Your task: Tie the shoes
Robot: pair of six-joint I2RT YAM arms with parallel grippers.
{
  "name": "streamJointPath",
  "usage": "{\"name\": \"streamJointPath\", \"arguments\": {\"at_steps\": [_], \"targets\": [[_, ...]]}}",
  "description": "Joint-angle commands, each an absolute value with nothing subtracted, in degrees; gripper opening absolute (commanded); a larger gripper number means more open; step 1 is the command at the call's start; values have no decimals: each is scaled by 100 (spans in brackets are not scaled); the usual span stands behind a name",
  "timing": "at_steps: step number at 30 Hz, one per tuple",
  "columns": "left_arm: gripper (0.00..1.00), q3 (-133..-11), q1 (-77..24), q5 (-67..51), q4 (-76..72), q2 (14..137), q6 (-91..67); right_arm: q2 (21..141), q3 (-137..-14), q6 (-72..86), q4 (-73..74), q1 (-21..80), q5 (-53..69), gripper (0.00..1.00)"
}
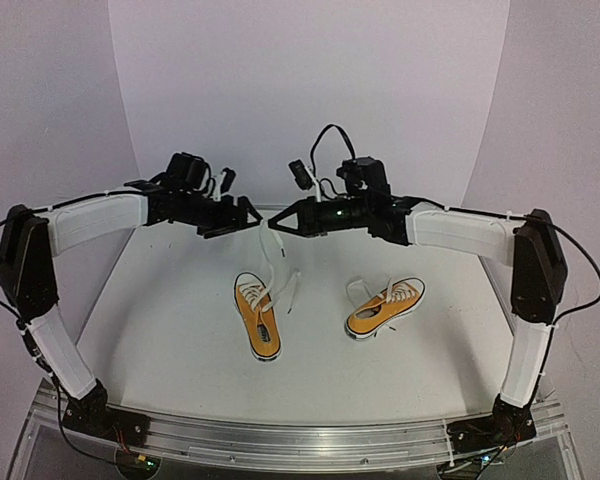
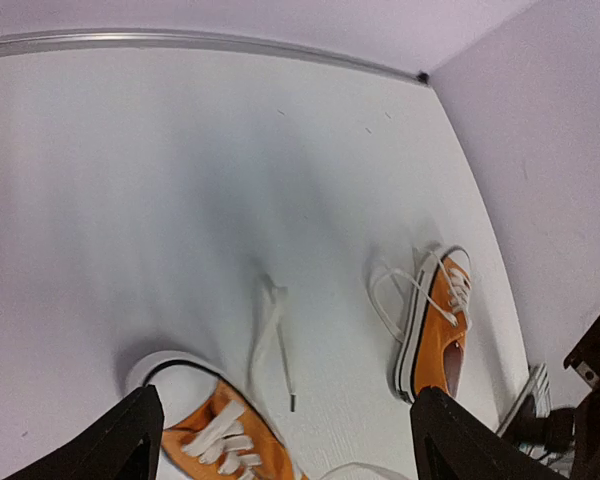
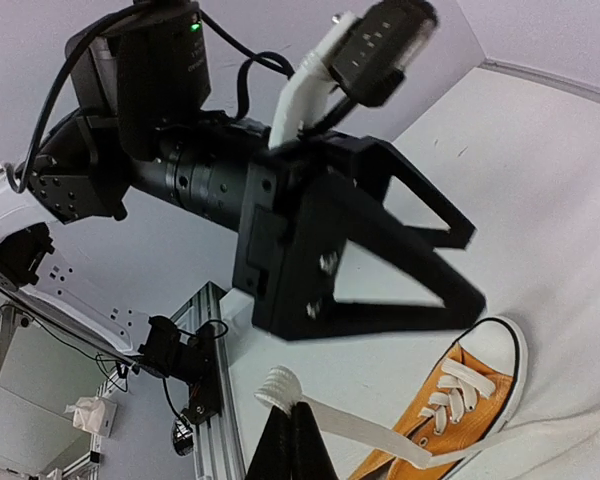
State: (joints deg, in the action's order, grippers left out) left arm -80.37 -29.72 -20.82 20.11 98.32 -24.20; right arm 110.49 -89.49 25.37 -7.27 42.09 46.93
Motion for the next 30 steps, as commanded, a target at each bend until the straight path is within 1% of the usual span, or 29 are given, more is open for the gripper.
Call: {"name": "streamJointPath", "arguments": {"at_steps": [1,4,6,7,10,11,14,16,20,23,26,30], "targets": [[89,-7324,-2167,-1358,1865,8670,-3122,11898,-10131,2614,-943,4531,4521,2],[89,-6859,-1855,-1179,1924,8201,-3397,12762,-11107,2877,-887,4688,4475,5],[89,-6592,-1723,-1160,1942,7960,-3560,13378,-11969,3001,-702,4820,4472,10],[89,-6500,-1659,-1151,1957,7837,-3631,13705,-12319,3043,-512,4870,4497,16],[89,-6147,-1603,-1089,1912,7557,-3803,14280,-13086,3024,-72,5049,4684,47],[89,-6074,-1603,-1084,1883,7499,-3831,14324,-13123,2974,63,5078,4737,54],[89,-5902,-1604,-1134,1843,7451,-3810,13898,-12502,2683,186,5034,4566,66],[89,-5800,-1600,-1304,1724,7494,-3787,13507,-12073,2477,255,4949,4508,72],[87,-5712,-1610,-1607,1751,7728,-3566,12561,-10994,2293,284,4584,4168,72],[83,-5733,-1617,-1517,1980,8002,-3282,12026,-10106,2304,296,4181,3651,69],[78,-5940,-1648,-1289,2240,8430,-3083,11864,-9470,2172,509,3949,3010,65],[76,-6355,-1872,-708,2432,8968,-2858,11967,-9110,2092,653,3937,2575,62]]}}
